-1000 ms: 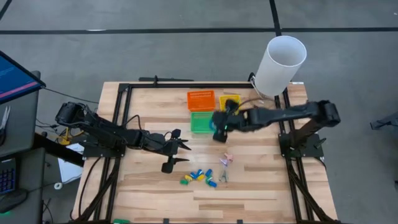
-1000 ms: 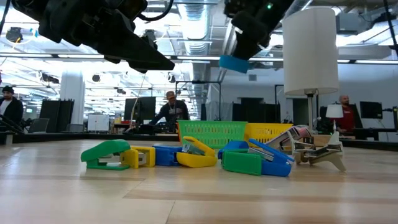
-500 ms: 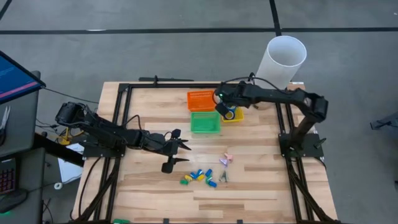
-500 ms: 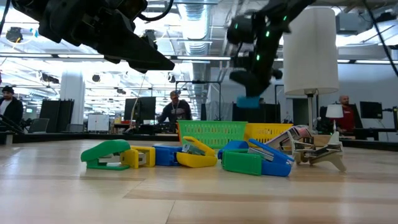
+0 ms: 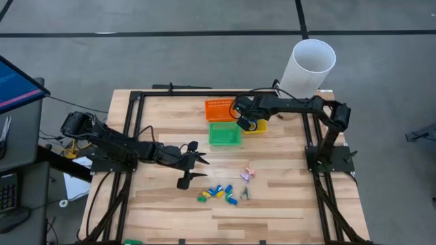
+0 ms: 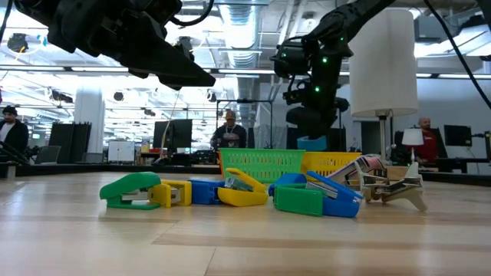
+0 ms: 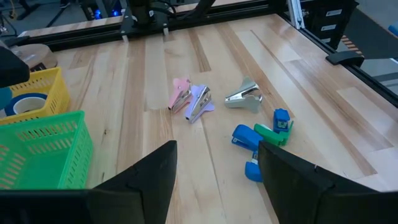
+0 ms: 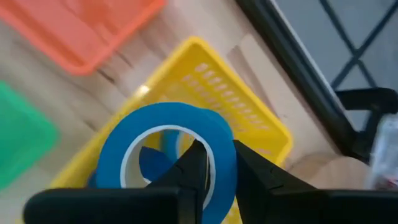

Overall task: Pick and place Stapler, Stapler remover, tape
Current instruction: Put the light blue tape into the yellow bin, then put the pink staple remover into the green bin

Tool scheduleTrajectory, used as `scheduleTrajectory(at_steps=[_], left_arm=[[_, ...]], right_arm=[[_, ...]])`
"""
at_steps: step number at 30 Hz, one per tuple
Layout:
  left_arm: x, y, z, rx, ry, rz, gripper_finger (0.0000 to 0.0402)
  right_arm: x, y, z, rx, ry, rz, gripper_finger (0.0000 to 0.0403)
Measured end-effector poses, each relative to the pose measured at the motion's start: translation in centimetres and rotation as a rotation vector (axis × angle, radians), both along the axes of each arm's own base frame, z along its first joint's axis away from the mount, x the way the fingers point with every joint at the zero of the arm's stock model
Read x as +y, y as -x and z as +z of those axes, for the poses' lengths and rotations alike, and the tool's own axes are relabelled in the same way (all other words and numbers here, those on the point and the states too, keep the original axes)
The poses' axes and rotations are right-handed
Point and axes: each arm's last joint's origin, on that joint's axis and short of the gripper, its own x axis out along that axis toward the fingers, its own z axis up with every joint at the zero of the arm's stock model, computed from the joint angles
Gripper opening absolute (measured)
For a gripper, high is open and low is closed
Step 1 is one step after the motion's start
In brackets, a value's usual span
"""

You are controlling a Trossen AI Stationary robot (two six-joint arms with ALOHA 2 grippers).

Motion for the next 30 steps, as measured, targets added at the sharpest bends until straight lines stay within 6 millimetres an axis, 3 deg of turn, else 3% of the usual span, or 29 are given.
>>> scheduleTrajectory(at_steps=[5,14,20,24,30], left_arm=[[0.0,0.0,0.0,0.000,0.000,0.000,0.0214],[0.0,0.0,0.0,0.000,0.000,0.000,0.0214],[0.0,0.1,-0.3,0.036,-0.008,0.000,0.0214],[0.1,0.4,-0.9,0.094,-0.028,-0.001,0.0214],[0.2,0.5,-1.0,0.112,-0.018,0.006,0.0214]], right_arm=[[-0.1,0.3,0.0,0.025,0.002,-0.012,0.0076],[0.2,0.2,0.1,0.060,0.091,-0.017,0.0155],[1.3,0.1,0.8,0.088,0.190,-0.011,0.0174],[4.0,-0.3,3.2,-0.006,0.298,0.035,0.0173],[10.9,0.6,6.7,-0.306,0.386,0.192,0.0151]])
